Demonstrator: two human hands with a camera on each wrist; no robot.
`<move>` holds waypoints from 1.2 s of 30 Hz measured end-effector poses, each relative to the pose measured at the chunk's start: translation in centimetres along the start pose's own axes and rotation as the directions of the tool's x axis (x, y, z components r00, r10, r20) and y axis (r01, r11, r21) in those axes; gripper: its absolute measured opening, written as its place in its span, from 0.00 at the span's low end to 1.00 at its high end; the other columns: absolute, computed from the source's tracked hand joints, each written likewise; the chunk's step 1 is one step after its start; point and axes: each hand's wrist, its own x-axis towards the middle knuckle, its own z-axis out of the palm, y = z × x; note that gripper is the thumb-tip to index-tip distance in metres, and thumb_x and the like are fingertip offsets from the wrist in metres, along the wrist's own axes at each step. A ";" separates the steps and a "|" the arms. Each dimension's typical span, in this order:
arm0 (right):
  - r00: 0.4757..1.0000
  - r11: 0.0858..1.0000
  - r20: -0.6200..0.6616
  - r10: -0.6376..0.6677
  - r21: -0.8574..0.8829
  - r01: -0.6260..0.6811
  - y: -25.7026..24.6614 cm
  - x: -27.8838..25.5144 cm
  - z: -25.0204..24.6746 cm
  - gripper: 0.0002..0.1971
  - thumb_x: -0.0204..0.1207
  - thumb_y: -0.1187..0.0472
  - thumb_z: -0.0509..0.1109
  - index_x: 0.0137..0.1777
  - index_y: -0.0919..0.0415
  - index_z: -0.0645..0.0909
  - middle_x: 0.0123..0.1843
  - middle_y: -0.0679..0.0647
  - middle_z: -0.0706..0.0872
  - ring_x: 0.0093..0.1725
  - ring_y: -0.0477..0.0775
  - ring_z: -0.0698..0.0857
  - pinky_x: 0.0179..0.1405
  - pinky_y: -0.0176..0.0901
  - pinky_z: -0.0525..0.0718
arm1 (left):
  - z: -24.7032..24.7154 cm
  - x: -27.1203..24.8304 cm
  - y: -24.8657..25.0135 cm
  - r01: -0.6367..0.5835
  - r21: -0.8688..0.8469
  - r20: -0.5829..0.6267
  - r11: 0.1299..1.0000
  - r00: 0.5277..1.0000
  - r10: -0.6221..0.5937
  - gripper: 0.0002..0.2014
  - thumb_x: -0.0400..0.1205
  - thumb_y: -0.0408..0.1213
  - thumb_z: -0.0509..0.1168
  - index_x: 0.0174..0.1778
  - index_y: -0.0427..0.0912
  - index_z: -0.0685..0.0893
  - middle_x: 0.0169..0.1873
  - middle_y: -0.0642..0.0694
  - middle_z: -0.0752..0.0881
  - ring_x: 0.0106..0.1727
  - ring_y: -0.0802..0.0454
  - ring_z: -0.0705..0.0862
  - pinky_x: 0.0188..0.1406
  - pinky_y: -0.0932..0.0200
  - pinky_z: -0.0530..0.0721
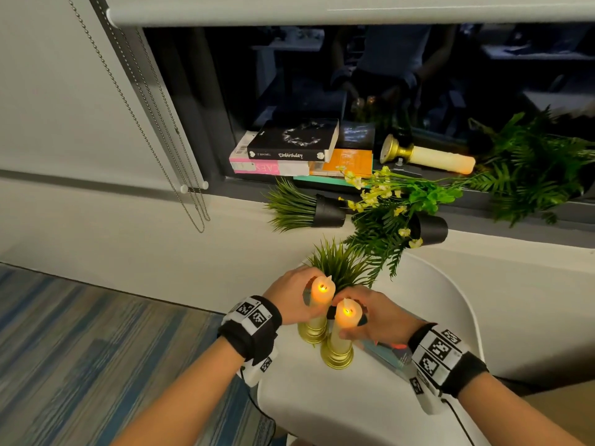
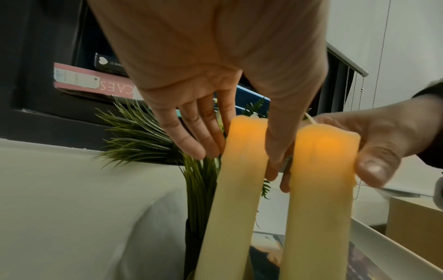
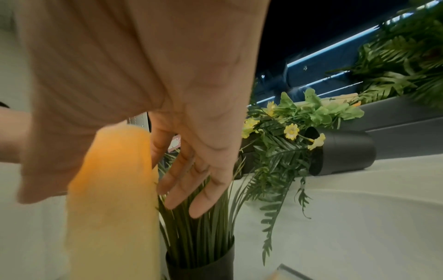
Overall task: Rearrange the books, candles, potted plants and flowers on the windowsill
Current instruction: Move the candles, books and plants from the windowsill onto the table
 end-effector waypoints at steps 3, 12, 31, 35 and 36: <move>0.998 1.000 0.062 0.020 0.003 -0.021 -0.1 0.1 -0.9 0.26 0.60 0.47 0.82 0.59 0.42 0.79 0.57 0.43 0.81 0.56 0.43 0.82 0.58 0.47 0.84 | -0.7 0.1 -0.7 0.014 -0.015 -0.013 1.000 1.000 -0.014 0.21 0.69 0.44 0.75 0.57 0.52 0.79 0.52 0.57 0.82 0.52 0.61 0.81 0.52 0.63 0.82; 0.988 1.000 0.151 0.018 0.015 -0.020 -2.5 1.6 -5.5 0.22 0.66 0.50 0.80 0.60 0.49 0.82 0.57 0.48 0.84 0.52 0.46 0.87 0.50 0.38 0.86 | -7.6 3.6 0.4 0.020 -0.071 -0.219 0.997 0.975 -0.035 0.07 0.78 0.31 0.67 0.50 0.43 0.84 0.48 0.50 0.84 0.49 0.56 0.83 0.48 0.63 0.82; 0.818 0.923 -0.571 0.076 -0.270 -0.274 -2.7 9.6 -21.2 0.18 0.71 0.59 0.76 0.60 0.58 0.79 0.56 0.54 0.84 0.55 0.52 0.81 0.52 0.40 0.77 | -12.6 16.3 5.7 -0.109 0.118 -0.281 0.987 0.950 0.138 0.08 0.77 0.30 0.65 0.48 0.44 0.84 0.49 0.49 0.83 0.50 0.54 0.82 0.55 0.50 0.84; 0.759 0.844 -0.607 0.236 -0.258 -0.469 -0.5 11.0 -23.7 0.24 0.72 0.59 0.73 0.67 0.60 0.72 0.64 0.60 0.80 0.63 0.61 0.80 0.62 0.49 0.78 | -10.7 19.9 7.9 -0.132 0.175 -0.213 0.976 0.962 0.168 0.09 0.77 0.32 0.64 0.50 0.46 0.82 0.52 0.51 0.80 0.55 0.51 0.80 0.56 0.50 0.82; 0.744 0.827 -0.608 0.278 -0.243 -0.507 0.2 11.3 -24.2 0.25 0.73 0.59 0.73 0.69 0.60 0.70 0.66 0.60 0.77 0.65 0.62 0.79 0.64 0.51 0.78 | -10.2 20.6 8.3 -0.137 0.199 -0.200 0.970 0.964 0.177 0.09 0.77 0.32 0.64 0.51 0.47 0.82 0.52 0.51 0.79 0.56 0.50 0.80 0.56 0.51 0.82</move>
